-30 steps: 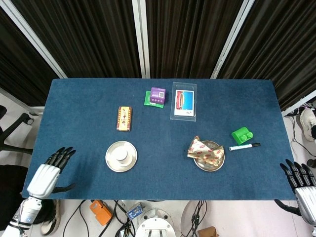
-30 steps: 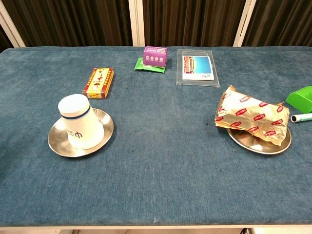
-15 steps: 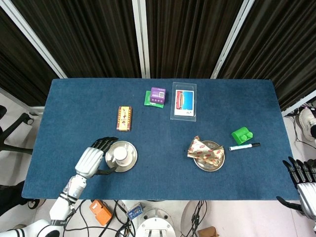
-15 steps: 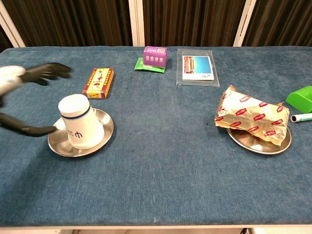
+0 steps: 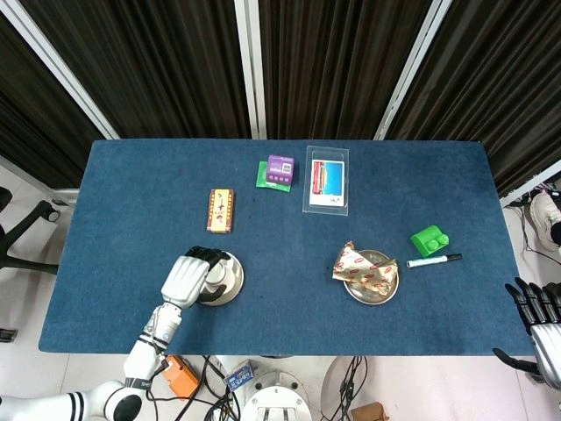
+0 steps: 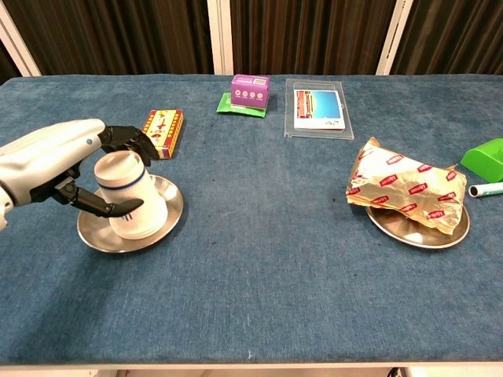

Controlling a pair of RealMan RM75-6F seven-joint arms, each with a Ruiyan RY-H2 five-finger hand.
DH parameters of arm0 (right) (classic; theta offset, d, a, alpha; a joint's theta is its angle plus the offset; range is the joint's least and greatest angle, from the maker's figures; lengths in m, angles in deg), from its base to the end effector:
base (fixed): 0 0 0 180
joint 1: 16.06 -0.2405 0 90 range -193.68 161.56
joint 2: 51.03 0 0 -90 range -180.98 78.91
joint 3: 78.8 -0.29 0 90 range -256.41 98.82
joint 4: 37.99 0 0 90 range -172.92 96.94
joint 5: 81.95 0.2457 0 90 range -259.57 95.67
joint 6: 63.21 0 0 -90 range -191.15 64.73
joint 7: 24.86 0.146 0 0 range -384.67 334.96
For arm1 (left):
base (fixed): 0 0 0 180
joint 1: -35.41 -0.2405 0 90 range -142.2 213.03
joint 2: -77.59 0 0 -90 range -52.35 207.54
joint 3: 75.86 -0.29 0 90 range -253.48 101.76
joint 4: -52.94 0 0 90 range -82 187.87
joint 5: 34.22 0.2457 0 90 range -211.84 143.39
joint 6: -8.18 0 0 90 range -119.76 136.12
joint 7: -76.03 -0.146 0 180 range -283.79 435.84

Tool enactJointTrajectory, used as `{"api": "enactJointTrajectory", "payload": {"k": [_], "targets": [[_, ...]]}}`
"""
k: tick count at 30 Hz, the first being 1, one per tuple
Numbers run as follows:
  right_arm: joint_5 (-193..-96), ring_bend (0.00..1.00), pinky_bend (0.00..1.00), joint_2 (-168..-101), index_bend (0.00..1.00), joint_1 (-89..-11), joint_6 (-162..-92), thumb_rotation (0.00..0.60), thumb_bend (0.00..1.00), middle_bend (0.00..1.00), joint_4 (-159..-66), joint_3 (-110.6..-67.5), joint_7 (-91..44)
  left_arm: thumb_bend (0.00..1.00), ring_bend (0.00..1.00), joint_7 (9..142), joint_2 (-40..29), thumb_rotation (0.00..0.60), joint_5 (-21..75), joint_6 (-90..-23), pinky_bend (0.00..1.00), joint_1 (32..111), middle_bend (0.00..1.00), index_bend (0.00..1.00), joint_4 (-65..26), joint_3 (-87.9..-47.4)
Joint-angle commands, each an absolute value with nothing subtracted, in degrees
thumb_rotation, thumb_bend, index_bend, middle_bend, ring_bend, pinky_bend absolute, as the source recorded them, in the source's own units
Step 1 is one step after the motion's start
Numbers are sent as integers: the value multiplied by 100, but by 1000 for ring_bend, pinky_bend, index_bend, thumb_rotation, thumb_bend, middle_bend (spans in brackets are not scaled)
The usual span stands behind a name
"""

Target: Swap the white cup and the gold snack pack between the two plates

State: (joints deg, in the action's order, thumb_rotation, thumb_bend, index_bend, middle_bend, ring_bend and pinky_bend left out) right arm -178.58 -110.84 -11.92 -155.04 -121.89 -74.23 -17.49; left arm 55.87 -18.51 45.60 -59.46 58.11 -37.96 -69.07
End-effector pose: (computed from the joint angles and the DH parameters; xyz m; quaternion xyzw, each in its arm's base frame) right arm -0.3932 -0.0971 0.1728 0.6400 -0.3820 0.3419 0.5724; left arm -0.1911 0.2616 -0.0745 -0.6833 -0.4207 -0.4340 0.4095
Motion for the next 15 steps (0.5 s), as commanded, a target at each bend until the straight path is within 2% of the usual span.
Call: {"api": "enactJointTrajectory", "payload": {"k": [1, 5, 8, 10, 15], "targets": [[-17859, 0, 66, -11082, 0, -1178, -15534, 555, 158, 0, -12192, -7427, -1746, 290, 399, 5396, -1950, 600, 4490, -6026, 379, 5821, 408, 380, -3722, -6922], [-17844, 0, 66, -11080, 0, -1172, -15546, 556, 159, 0, -12184, -7437, -1719, 300, 442, 5289, -1910, 600, 4387, -5988, 452, 5835, 423, 385, -3800, -6967], [-17840, 0, 66, -11082, 0, -1177, -15528, 555, 159, 0, -12186, -7436, -1727, 330, 485, 5271, -1915, 600, 4332, -6013, 601, 5836, 424, 402, -3827, -6971], [-17844, 0, 66, -11082, 0, -1178, -15527, 555, 158, 0, -12189, -7435, -1737, 378, 489, 5291, -1925, 600, 4336, -6050, 698, 5836, 432, 413, -3836, -6972], [-17830, 0, 67, -11079, 0, -1174, -15514, 556, 159, 0, -12206, -7434, -1757, 518, 510, 5242, -1951, 600, 4501, -6249, 760, 5871, 478, 459, -3837, -6937]]}}
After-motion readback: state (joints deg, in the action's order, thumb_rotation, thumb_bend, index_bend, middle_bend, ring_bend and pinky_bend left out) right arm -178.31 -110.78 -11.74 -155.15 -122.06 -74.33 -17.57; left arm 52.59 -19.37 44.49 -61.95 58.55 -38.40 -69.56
